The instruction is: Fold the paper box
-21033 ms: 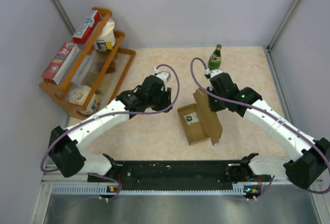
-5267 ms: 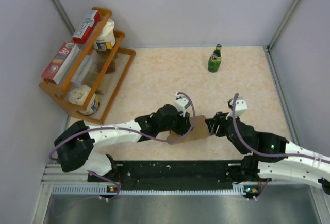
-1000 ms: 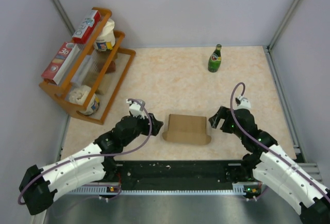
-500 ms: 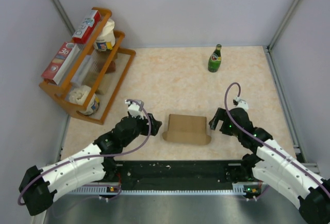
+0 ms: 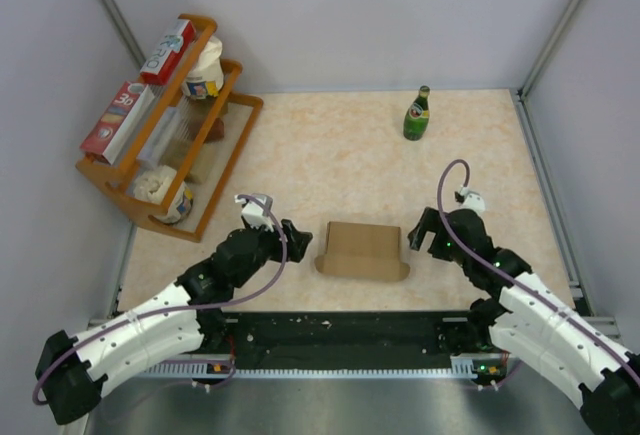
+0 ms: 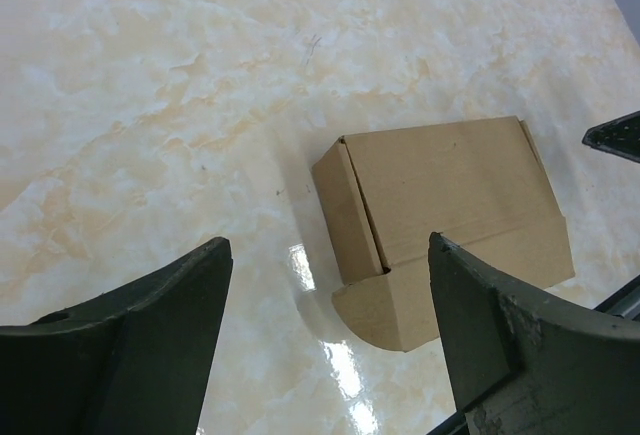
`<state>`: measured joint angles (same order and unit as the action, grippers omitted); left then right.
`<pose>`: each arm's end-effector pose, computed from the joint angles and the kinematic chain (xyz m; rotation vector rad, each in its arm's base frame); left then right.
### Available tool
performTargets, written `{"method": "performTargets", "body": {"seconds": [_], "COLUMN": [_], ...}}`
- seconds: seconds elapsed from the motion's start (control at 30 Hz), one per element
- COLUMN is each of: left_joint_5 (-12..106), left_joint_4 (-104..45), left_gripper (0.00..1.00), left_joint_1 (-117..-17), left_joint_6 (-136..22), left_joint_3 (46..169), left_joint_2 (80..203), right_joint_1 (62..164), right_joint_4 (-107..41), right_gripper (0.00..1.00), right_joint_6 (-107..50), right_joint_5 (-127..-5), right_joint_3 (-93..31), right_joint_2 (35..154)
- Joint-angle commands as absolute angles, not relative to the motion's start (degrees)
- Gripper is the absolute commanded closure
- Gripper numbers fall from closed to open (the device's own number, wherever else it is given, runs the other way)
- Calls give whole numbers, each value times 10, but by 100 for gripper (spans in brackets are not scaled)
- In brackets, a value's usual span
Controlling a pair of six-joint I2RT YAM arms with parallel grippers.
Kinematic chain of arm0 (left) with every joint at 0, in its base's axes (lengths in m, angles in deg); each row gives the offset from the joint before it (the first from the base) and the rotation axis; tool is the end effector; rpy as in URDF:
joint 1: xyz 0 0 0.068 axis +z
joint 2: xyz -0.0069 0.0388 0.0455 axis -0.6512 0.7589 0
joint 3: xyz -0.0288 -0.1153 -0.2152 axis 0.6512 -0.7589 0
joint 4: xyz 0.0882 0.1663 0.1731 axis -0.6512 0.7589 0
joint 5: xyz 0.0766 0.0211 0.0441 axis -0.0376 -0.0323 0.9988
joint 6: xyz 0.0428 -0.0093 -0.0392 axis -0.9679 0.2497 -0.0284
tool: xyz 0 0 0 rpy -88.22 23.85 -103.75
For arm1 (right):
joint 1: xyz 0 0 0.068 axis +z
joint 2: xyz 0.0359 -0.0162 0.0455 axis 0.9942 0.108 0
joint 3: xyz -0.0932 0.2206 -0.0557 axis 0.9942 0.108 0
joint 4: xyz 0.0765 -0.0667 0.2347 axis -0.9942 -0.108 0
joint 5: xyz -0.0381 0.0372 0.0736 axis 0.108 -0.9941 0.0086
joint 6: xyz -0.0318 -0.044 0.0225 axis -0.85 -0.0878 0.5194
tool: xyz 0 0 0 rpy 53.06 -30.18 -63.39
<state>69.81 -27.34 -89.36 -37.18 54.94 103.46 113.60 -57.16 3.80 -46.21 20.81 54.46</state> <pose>0.1325 -0.1344 0.2050 0.1147 1.9398 -0.7064 0.1548 0.0782 0.1781 0.3026 2.2906 0.3753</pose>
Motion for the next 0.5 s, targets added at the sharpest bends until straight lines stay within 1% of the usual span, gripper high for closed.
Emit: {"method": "performTargets", "body": {"seconds": [0.0,0.07,0.23,0.37,0.47], "left_joint_5": [725,729,720,725,725], "left_joint_4": [-280,-252,-254,-251,-230], "left_gripper": [17,16,17,17,16], "left_joint_1": [-891,-891,-891,-891,-891], "left_joint_6": [-379,-382,-391,-401,-410], "left_joint_3": [567,578,593,603,620], "left_joint_2": [1041,1046,1057,1072,1080], "right_joint_1": [1134,1134,1134,1134,1134], "right_joint_4": [-557,-556,-548,-537,-537], "right_gripper": [4,4,5,5,7], "right_joint_6": [22,15,12,-1,-32], "right_joint_5": [-423,-416,-417,-446,-490], "right_joint_3": [189,196,205,196,172], "right_joint_2": [499,471,420,445,490]}}
